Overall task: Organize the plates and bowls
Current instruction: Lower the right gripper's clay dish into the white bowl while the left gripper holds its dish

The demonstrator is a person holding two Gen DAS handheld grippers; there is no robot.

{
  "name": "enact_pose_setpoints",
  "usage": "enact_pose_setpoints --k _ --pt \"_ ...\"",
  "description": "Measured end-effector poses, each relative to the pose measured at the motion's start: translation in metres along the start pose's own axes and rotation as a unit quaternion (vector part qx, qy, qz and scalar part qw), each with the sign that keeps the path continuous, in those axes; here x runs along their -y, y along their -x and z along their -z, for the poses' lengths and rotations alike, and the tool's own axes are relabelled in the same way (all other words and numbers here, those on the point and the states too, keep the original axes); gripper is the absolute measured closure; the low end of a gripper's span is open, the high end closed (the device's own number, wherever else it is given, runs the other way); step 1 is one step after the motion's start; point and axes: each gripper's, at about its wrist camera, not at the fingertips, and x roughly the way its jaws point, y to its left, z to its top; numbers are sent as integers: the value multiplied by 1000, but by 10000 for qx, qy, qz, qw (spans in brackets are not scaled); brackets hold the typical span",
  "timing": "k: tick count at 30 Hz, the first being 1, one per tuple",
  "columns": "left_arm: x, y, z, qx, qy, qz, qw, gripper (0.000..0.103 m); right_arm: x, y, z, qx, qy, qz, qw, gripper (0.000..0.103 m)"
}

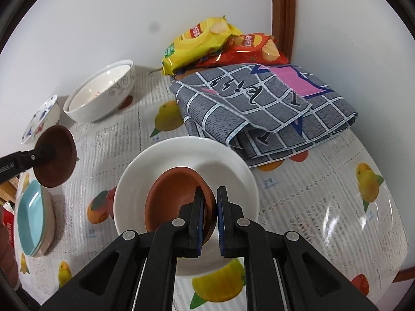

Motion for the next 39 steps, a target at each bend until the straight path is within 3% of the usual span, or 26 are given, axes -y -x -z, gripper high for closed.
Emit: enact_pose_setpoints --k 16,23,39 --pt "-5 -4 0 -49 63 -44 10000 95 -7 -14 0 -118 174 223 9995 94" --pt "-5 -4 -1 -61 68 -45 9999 95 -17 -21 0 -199 490 680 9963 94" --pt "-16 -1 -7 -49 230 -23 9997 95 -30 -33 -1 -510 759 904 9917 87"
